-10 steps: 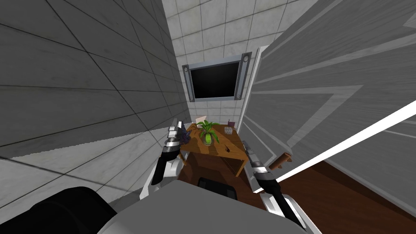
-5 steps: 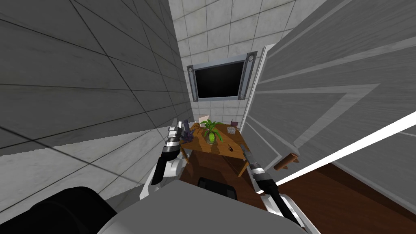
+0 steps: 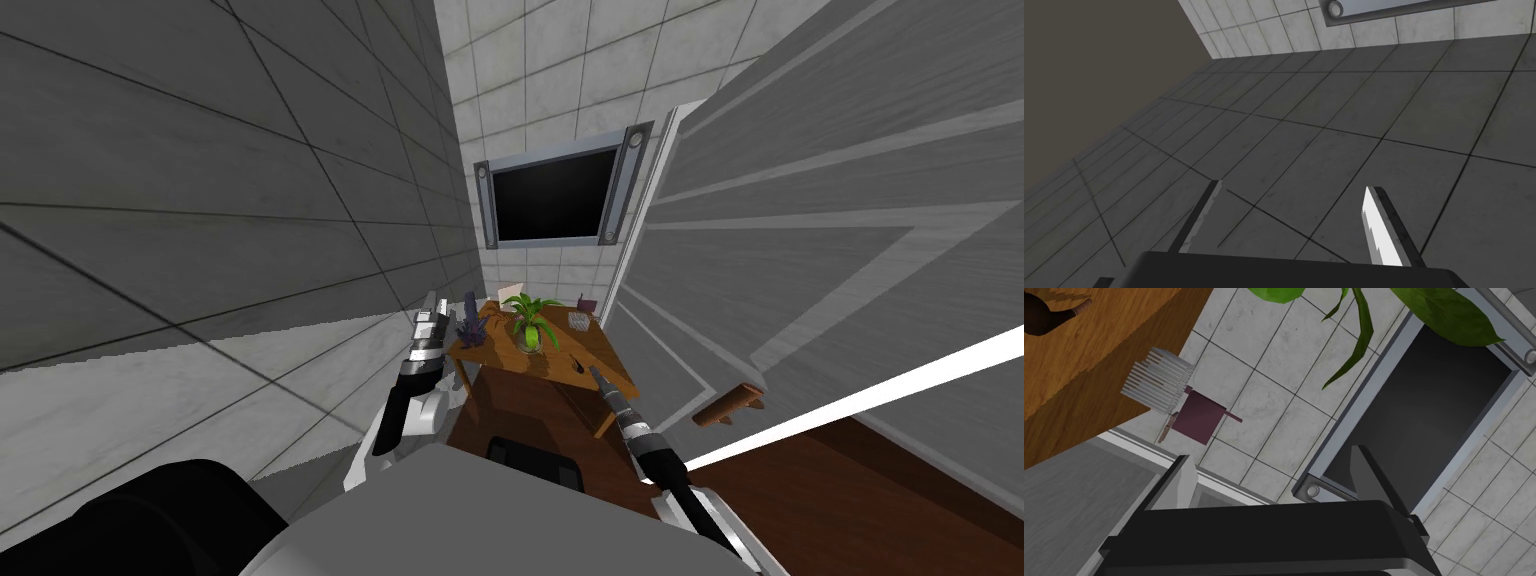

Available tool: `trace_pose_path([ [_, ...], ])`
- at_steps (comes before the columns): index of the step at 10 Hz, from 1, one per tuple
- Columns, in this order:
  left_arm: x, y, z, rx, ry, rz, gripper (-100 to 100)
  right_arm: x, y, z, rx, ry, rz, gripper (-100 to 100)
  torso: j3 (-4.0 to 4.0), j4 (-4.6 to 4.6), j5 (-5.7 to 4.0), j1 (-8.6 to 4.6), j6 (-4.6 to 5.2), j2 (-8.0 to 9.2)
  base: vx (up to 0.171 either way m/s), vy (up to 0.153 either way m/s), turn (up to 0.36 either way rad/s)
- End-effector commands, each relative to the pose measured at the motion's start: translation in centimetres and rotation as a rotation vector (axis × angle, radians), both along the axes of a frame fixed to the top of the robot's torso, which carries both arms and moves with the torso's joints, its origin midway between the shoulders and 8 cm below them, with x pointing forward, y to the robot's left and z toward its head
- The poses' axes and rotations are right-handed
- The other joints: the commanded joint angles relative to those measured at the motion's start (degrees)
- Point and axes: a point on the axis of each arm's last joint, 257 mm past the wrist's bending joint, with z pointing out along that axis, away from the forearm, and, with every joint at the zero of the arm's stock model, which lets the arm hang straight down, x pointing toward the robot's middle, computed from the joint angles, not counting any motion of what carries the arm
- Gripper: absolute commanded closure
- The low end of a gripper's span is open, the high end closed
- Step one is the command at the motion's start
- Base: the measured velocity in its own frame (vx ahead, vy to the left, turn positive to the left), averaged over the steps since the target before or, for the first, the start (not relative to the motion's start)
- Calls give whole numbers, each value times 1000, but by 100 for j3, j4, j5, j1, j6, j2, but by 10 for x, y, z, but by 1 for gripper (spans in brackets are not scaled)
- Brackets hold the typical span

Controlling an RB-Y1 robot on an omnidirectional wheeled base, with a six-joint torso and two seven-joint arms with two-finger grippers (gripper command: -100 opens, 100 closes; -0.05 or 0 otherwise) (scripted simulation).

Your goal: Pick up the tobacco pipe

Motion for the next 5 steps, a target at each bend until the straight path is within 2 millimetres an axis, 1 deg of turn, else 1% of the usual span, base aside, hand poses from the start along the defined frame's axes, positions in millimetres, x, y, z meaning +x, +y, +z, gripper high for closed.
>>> trace_pose_path([
  [1, 0, 0, 0, 0, 0, 0, 0, -1, -3, -15, -22, 31, -3, -100, 0, 0, 0, 0, 0, 0, -23, 57, 56],
  [2, 0, 0, 0, 0, 0, 0, 0, -5, -10, -34, -63, 76, -1, -100, -1, 0, 0, -2, 2, -2, -22, 65, 125],
  [3, 0, 0, 0, 0, 0, 0, 0, -9, -19, -54, -105, 124, -3, -100, -2, -1, 0, 0, 0, -3, -27, 103, 214],
  [4, 0, 0, 0, 0, 0, 0, 0, -12, -22, -61, -108, 139, -8, -100, -1, 0, 2, 11, -1, -3, -19, 82, 58],
  [5, 0, 0, 0, 0, 0, 0, 0, -19, -33, -82, -151, 190, -12, -100, -2, -1, 2, 6, 3, -3, -23, 77, 133],
])
